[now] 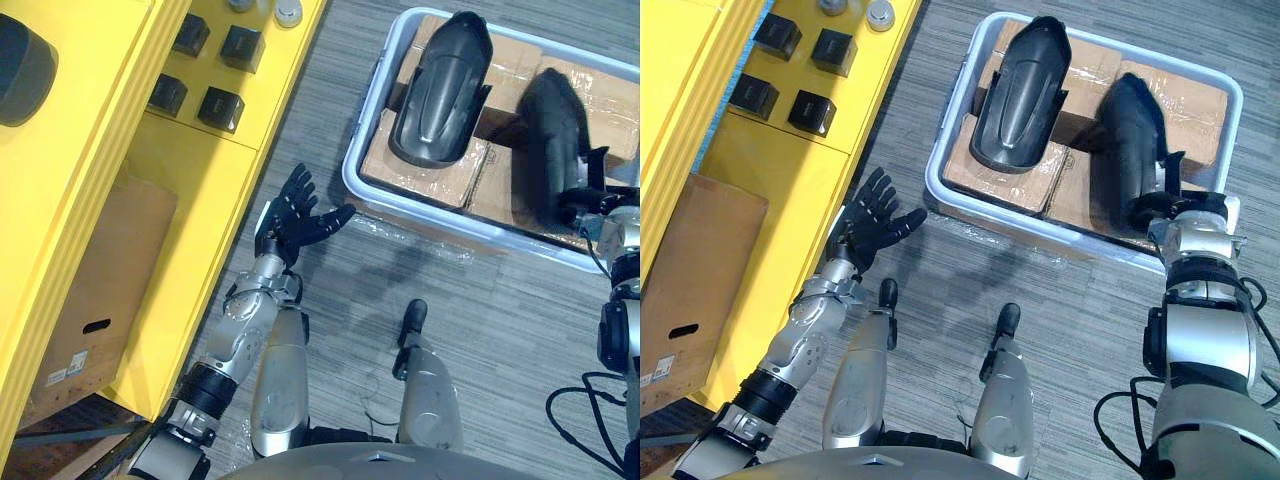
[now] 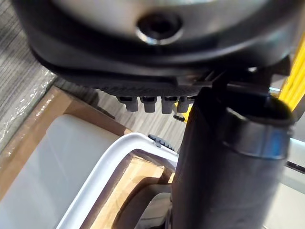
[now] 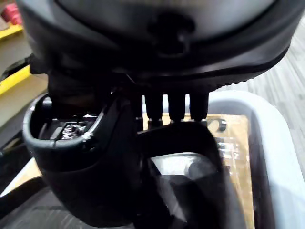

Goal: Walk over and take three plastic housings, then place them on the shelf

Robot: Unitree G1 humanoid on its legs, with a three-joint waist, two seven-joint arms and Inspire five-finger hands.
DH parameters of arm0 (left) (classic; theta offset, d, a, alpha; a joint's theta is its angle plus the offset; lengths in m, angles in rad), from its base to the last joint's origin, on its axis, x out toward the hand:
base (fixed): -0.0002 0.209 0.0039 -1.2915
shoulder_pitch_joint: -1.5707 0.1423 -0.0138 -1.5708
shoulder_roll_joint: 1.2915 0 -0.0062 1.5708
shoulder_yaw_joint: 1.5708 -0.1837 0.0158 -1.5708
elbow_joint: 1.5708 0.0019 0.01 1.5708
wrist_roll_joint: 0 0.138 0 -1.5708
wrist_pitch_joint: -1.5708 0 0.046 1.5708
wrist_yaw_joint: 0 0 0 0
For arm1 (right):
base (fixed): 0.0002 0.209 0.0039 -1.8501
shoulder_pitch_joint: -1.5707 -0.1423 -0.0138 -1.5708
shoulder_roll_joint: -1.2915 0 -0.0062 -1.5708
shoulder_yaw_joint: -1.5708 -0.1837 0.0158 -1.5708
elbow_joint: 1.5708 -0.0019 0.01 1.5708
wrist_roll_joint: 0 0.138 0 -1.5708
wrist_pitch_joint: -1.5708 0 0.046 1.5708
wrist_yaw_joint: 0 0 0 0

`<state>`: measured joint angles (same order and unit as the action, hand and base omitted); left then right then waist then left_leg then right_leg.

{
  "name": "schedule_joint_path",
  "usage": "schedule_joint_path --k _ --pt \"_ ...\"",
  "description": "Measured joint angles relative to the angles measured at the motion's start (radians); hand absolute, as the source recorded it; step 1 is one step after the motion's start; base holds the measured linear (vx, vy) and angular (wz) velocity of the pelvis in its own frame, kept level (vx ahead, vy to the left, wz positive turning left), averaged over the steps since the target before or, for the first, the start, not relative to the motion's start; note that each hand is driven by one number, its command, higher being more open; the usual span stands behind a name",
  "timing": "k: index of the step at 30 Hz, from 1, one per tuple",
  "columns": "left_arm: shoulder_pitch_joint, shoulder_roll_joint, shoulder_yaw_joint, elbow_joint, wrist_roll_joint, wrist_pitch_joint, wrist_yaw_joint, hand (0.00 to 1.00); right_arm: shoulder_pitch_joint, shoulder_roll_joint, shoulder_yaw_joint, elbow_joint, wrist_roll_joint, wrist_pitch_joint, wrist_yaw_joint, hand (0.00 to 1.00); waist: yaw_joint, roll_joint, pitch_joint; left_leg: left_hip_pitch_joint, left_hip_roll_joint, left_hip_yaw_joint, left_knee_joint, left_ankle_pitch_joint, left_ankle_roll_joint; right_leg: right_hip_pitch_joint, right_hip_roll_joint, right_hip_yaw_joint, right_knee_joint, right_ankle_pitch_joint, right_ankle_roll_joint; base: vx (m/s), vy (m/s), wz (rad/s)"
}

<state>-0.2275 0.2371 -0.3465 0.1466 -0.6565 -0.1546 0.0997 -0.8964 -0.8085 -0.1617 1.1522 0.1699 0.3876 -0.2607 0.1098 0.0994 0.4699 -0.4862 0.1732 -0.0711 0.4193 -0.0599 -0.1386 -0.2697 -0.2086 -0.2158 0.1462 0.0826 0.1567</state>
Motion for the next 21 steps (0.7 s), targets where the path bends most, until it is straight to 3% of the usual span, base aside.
schedule_joint_path --k 5,9,12,14,18,21 --pt "0.027 0.02 0.004 -0.083 0.0 -0.001 0.0 1.0 0.043 -0.001 -0.094 -0.027 0.052 0.07 -0.077 0.0 0.01 -0.005 0.0 0.032 0.011 0.001 -0.016 0.011 -0.006 0.035 0.004 -0.022 -0.001 -0.012 -0.004 -0.01 -0.027 0.06" --pt "0.036 0.029 0.002 -0.112 0.0 -0.001 -0.003 1.0 0.105 -0.001 -0.171 -0.027 0.08 0.051 -0.1 0.0 0.019 -0.02 -0.002 0.062 0.013 0.008 -0.039 0.021 -0.009 0.053 0.003 -0.022 -0.002 -0.011 -0.004 0.04 -0.022 0.01" --pt "0.047 0.058 0.002 -0.114 0.0 0.0 -0.004 1.0 0.128 0.0 -0.172 -0.027 0.077 -0.042 -0.145 0.0 0.008 -0.036 -0.004 0.082 0.013 0.011 -0.059 0.031 -0.01 0.066 0.004 -0.022 -0.011 -0.008 0.0 0.02 -0.012 0.01" --pt "0.081 0.066 0.007 -0.119 0.0 -0.001 -0.018 1.0 0.134 0.0 -0.146 -0.031 0.059 -0.143 -0.213 0.0 -0.004 -0.04 -0.004 0.104 0.012 0.014 -0.075 0.032 -0.011 0.089 0.005 -0.021 -0.029 -0.005 0.003 0.03 -0.012 -0.01" --pt "0.159 0.091 0.012 -0.171 0.0 0.002 -0.034 1.0 0.168 0.001 -0.071 -0.152 0.029 -0.209 -0.303 0.0 -0.028 -0.052 -0.005 0.133 0.012 0.022 -0.117 0.047 -0.015 0.106 0.008 -0.02 -0.062 0.003 0.004 0.04 -0.021 -0.04" --pt "0.21 0.094 0.008 -0.229 0.0 0.049 -0.073 1.0 0.269 0.016 -0.017 -0.368 -0.083 -0.281 -0.378 0.0 -0.041 -0.067 -0.013 0.209 0.014 0.049 -0.181 0.064 -0.018 0.147 0.01 -0.002 -0.086 0.008 0.004 0.08 -0.025 -0.14"
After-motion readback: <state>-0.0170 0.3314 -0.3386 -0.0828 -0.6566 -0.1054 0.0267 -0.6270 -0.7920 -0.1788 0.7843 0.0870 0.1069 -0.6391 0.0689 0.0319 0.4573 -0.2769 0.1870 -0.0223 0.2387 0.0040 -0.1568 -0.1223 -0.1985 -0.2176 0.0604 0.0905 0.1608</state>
